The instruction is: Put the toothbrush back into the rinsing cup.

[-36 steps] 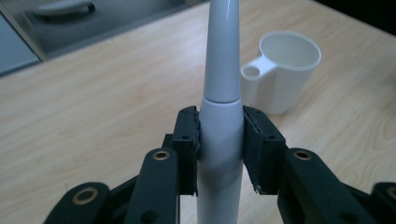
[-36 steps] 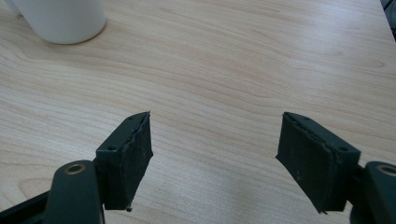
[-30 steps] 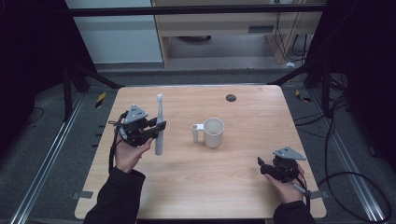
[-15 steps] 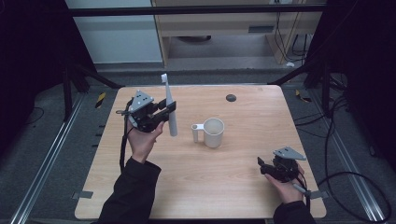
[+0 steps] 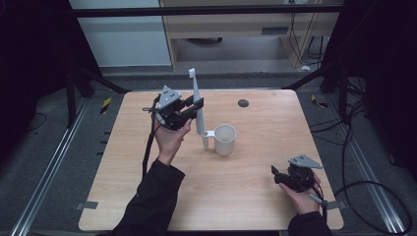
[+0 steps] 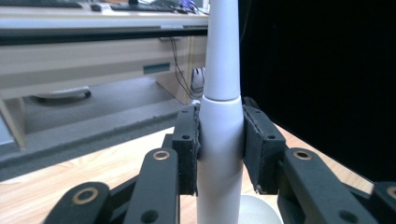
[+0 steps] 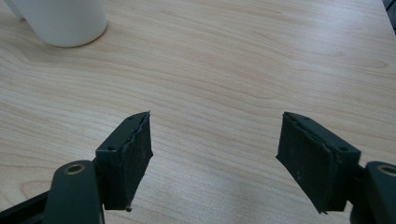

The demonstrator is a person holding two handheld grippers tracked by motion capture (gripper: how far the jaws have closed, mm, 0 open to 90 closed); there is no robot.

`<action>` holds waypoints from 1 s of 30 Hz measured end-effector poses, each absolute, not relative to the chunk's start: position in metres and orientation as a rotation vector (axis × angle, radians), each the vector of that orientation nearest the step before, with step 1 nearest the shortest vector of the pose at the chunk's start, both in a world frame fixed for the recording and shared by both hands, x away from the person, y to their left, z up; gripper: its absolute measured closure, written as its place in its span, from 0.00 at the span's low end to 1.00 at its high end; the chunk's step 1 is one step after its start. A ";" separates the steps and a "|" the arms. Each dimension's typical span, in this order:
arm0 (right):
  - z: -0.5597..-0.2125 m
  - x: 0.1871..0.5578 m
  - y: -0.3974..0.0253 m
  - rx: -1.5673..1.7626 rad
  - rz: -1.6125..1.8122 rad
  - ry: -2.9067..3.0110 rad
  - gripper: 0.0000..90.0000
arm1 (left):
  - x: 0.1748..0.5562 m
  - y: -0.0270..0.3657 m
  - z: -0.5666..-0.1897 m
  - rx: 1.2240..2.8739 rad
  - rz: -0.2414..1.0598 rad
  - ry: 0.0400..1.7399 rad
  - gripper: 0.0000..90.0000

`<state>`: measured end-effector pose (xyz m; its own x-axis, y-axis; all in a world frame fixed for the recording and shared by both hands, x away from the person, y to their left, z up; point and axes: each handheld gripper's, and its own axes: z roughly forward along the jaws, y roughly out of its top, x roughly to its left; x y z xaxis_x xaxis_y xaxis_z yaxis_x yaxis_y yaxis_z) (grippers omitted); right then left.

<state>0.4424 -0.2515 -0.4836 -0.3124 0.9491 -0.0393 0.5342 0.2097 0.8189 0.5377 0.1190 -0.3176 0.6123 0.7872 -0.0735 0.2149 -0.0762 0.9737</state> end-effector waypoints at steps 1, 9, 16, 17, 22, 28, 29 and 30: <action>-0.484 0.442 -0.252 1.370 0.974 1.936 0.29 | 0.539 0.116 -0.318 1.622 0.582 0.848 0.74; -0.484 0.443 -0.252 1.376 0.978 1.937 0.29 | 0.544 0.096 -0.326 1.609 0.547 0.830 0.74; -0.484 0.443 -0.252 1.378 0.981 1.933 0.29 | 0.548 0.078 -0.334 1.630 0.526 0.807 0.74; -0.484 0.443 -0.253 1.379 0.980 1.933 0.29 | 0.549 0.076 -0.335 1.632 0.523 0.805 0.74; -0.484 0.443 -0.253 1.380 0.983 1.936 0.29 | 0.553 0.068 -0.340 1.647 0.507 0.795 0.74; -0.485 0.443 -0.253 1.379 0.985 1.937 0.29 | 0.559 0.059 -0.350 1.672 0.493 0.793 0.74; -0.485 0.443 -0.253 1.382 0.986 1.937 0.29 | 0.560 0.057 -0.351 1.680 0.493 0.792 0.74; -0.485 0.443 -0.253 1.384 0.986 1.938 0.29 | 0.561 0.056 -0.353 1.682 0.491 0.792 0.74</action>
<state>0.4430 -0.2532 -0.4850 -0.3130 0.9495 -0.0234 0.5400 0.1982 0.8180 0.5609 0.0556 -0.3526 0.6840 0.7243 -0.0864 0.2454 -0.1169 0.9624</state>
